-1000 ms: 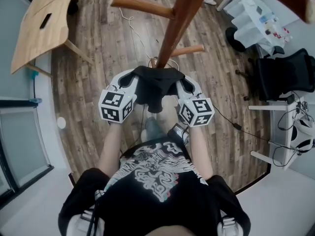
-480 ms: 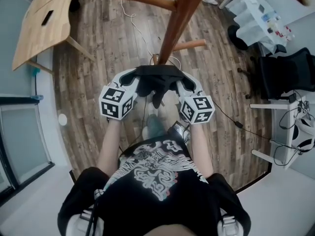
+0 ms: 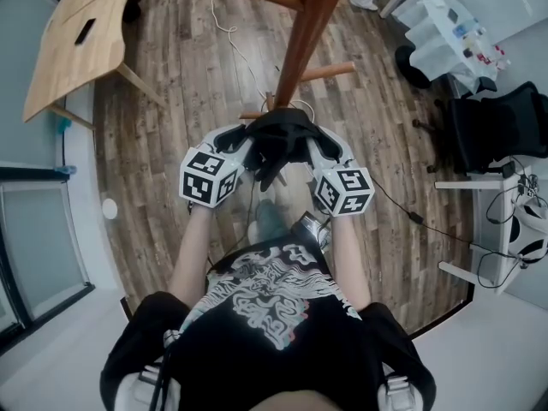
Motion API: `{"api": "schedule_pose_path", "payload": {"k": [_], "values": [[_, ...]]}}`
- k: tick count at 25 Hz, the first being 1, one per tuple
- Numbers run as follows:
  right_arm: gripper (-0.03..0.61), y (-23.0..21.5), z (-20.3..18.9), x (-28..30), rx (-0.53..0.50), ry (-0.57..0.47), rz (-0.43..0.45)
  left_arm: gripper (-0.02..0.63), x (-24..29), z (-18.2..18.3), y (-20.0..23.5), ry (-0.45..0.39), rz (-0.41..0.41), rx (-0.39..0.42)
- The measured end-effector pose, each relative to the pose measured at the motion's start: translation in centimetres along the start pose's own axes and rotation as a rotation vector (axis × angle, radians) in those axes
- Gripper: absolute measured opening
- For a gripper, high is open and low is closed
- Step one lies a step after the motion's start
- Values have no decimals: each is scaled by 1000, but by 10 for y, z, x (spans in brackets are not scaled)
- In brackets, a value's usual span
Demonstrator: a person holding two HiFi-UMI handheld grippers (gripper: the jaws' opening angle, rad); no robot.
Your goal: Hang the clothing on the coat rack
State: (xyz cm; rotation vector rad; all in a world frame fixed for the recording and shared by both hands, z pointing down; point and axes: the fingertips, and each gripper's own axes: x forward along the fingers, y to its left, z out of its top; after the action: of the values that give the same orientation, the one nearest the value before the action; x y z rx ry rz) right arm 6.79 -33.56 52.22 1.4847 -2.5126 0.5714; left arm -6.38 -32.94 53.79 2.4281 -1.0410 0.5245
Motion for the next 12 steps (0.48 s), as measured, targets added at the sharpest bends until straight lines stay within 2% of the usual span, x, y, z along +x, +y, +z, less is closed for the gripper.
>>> {"api": "schedule_pose_path", "payload": {"k": [12], "values": [[80, 3, -1, -36, -14, -28, -16, 117, -15, -10, -20, 26, 29, 35]]}}
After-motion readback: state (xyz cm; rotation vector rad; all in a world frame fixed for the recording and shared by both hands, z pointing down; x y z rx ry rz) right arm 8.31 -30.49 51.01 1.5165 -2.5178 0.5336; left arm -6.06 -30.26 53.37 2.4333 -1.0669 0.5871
